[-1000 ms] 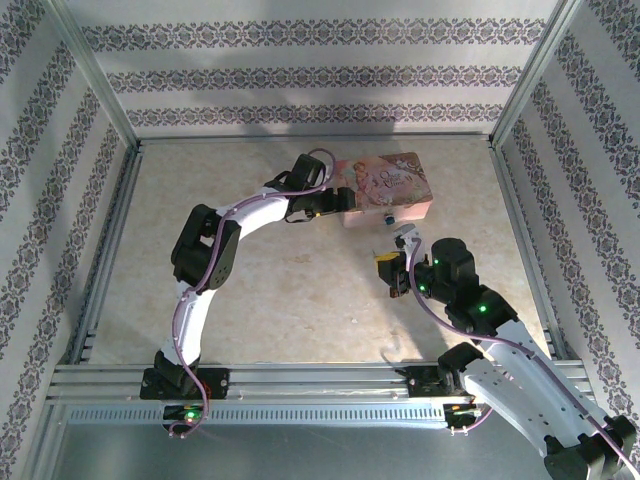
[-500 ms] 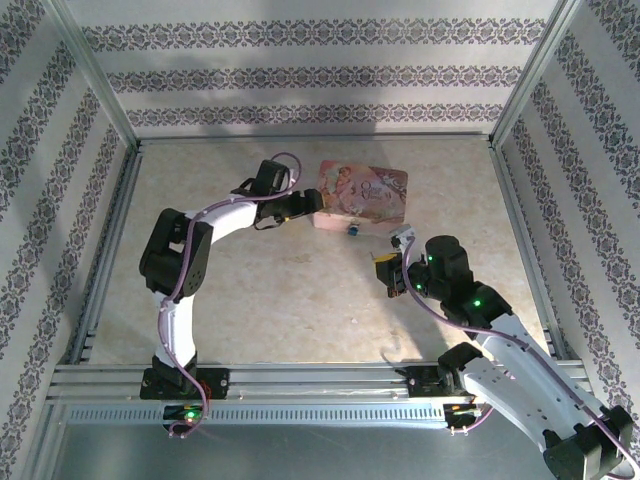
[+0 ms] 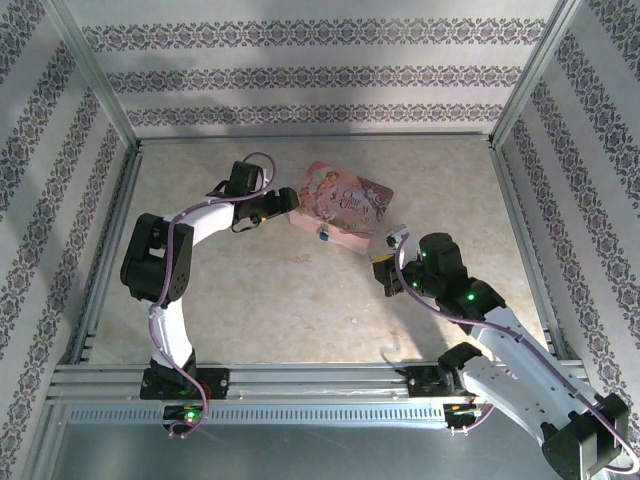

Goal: Unlock a padlock with a key

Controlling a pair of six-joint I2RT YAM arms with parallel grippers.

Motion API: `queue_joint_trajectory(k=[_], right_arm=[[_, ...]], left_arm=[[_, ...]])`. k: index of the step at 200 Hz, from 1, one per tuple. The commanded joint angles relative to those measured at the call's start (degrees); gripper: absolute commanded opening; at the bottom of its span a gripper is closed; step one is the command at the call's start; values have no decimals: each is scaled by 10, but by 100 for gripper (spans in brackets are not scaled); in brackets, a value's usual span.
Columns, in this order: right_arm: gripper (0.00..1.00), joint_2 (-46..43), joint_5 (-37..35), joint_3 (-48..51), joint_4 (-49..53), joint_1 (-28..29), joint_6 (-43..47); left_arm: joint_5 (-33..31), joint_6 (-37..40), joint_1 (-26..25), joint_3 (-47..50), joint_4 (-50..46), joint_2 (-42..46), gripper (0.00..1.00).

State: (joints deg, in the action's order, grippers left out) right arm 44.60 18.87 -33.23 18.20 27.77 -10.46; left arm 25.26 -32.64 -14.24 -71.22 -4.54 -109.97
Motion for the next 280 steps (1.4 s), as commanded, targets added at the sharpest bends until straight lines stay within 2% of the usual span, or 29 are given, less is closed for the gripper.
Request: queue_joint_trajectory(k=[1, 37, 88, 115, 151, 168, 191, 219, 254, 280], right_arm=[[0, 6, 6, -15, -12, -7, -10], [0, 28, 20, -21, -22, -8, -14], [0, 93, 56, -31, -69, -32, -12], [0, 140, 89, -46, -104, -61, -21], [0, 217, 133, -68, -163, -94, -64], [0, 255, 142, -82, -180, -102, -80], [0, 297, 143, -95, -206, -107, -98], [0, 342, 137, -107, -242, -115, -120], [0, 401, 145, -121, -289, -129, -156], [0, 430, 159, -124, -322, -135, -180]], left_arm=[[-38, 27, 10, 20, -59, 6, 88], [-35, 39, 11, 51, -12, 64, 89], [-85, 79, 11, 121, 28, 161, 89], [-56, 84, 8, 190, 78, 228, 87], [3, 80, -15, 274, 121, 301, 74], [10, 80, -35, 296, 127, 318, 71], [16, 77, -71, 311, 153, 309, 70], [20, 79, -110, 298, 174, 258, 69], [38, 81, -137, 260, 214, 175, 66], [53, 72, -145, 233, 237, 133, 61]])
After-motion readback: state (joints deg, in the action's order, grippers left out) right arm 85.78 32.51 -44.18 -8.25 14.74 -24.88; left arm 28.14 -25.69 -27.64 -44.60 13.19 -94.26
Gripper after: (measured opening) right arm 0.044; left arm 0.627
